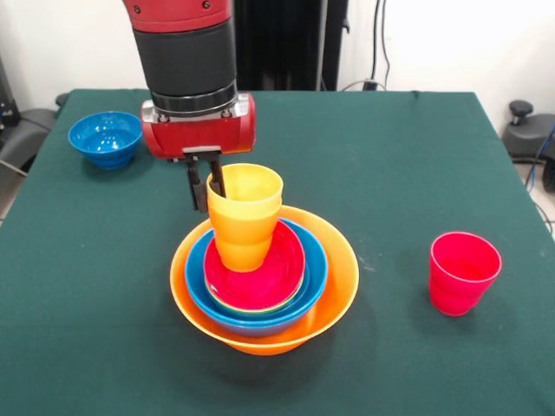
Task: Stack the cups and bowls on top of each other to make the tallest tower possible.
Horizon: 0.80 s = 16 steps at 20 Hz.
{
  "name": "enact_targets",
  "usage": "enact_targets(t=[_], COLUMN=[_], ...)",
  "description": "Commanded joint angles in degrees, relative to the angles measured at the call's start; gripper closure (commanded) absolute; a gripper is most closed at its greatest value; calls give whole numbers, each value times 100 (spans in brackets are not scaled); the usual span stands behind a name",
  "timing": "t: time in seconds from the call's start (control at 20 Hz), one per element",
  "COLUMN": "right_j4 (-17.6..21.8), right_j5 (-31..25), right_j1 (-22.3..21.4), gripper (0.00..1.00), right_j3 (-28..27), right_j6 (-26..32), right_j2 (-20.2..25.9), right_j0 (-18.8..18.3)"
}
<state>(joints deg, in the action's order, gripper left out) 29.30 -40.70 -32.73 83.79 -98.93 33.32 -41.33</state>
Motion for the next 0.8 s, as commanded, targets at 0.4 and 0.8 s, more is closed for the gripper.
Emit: enact_targets(t=[0.4,0.8], right_j4=[784,984], right_j5=[552,500], right_j1=[225,250], gripper=[100,100], right_j3=[773,977], right_j6=[1120,1247], right_j2=[202,224], right_j0=[-207,-321])
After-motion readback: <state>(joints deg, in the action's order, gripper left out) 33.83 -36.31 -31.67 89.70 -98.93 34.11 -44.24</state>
